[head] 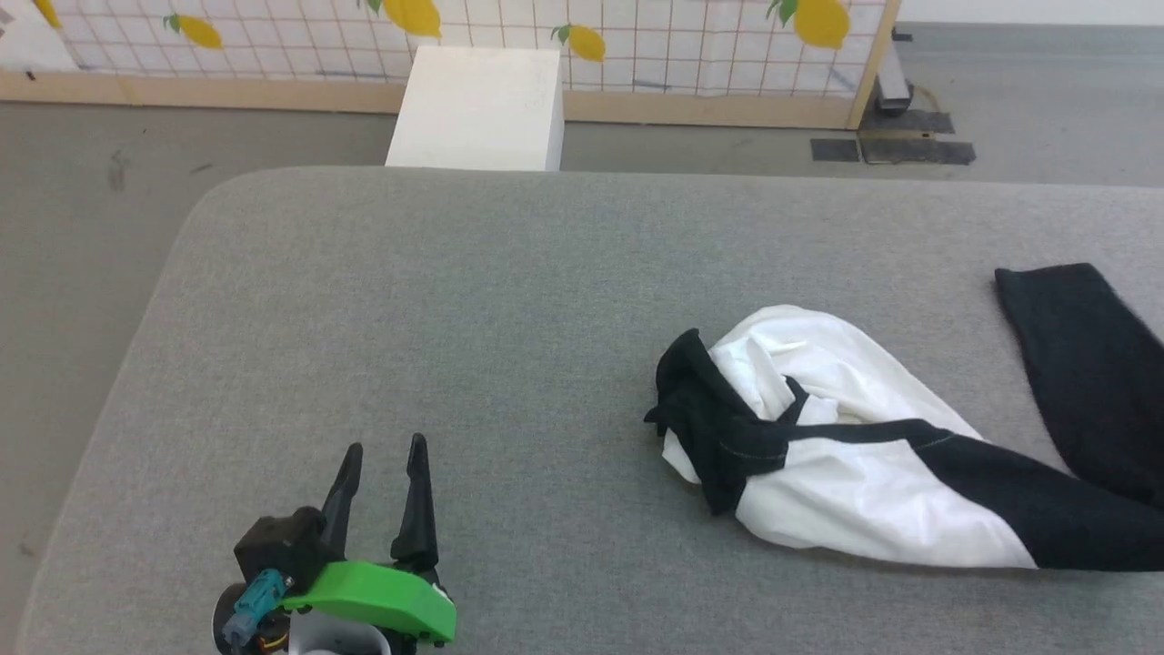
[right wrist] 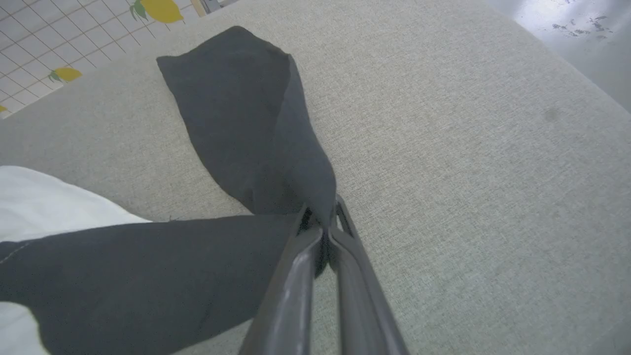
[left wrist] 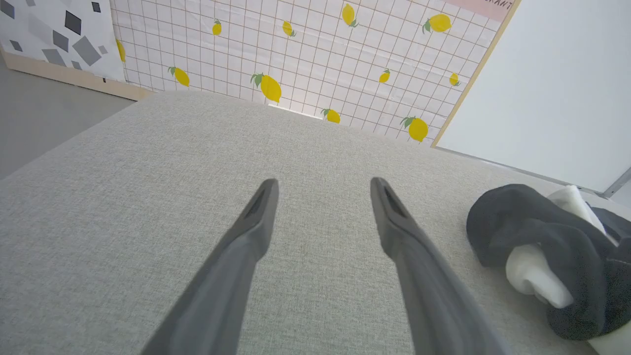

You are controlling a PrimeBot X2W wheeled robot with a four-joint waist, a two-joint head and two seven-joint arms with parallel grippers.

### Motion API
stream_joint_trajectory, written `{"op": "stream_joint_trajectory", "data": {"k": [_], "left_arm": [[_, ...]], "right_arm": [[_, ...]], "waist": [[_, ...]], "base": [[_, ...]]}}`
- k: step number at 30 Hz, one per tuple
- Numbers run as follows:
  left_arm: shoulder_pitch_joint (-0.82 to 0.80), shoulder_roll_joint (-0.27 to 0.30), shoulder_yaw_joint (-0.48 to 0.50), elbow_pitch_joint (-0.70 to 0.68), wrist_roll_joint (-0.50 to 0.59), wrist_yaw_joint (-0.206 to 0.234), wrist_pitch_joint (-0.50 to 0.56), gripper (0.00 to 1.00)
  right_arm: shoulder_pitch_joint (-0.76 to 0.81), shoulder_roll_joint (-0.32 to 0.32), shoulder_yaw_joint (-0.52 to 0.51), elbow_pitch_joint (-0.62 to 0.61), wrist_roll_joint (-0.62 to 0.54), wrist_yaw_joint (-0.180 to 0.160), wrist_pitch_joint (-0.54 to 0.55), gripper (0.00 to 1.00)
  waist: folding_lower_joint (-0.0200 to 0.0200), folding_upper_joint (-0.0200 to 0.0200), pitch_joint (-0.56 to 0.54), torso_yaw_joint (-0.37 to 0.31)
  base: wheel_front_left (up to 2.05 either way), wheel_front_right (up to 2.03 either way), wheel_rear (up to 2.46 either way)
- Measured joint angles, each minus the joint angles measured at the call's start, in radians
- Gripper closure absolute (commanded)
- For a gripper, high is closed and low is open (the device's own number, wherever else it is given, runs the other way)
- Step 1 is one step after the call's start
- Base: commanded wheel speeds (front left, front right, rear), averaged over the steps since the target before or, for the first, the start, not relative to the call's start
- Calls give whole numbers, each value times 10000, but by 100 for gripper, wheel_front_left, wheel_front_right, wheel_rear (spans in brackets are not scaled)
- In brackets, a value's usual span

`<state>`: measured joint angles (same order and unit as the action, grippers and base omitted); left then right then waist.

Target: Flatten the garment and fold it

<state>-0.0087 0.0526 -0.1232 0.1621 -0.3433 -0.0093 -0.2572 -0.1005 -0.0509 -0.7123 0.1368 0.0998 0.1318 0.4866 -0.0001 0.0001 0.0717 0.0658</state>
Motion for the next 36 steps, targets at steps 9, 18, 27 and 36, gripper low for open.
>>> {"op": "stream_joint_trajectory", "data": {"k": [9,18,27,36], "left_arm": [[128,2,-15,88,-295,-54,102,0],[-1830,0,-1342,336,-853,-614,3342,0],[-4725,-33,-2851,1801,-1689,-779,8165,0],[-5285,35,-3352,3016,-1789,-882,9072,57]], "right_arm": [[-48,6,780,184,1649,0,-2788,0],[363,6,1643,-161,1965,-2,-3154,0],[181,10,2619,-59,2385,0,-3294,0],[148,6,2690,560,2447,0,-3833,0]], "waist": [[0,0,-487,-164],[0,0,-426,-382],[0,0,180,-1041],[0,0,851,-1810]], "base": [[0,0,0],[0,0,0],[0,0,0],[0,0,0]]}}
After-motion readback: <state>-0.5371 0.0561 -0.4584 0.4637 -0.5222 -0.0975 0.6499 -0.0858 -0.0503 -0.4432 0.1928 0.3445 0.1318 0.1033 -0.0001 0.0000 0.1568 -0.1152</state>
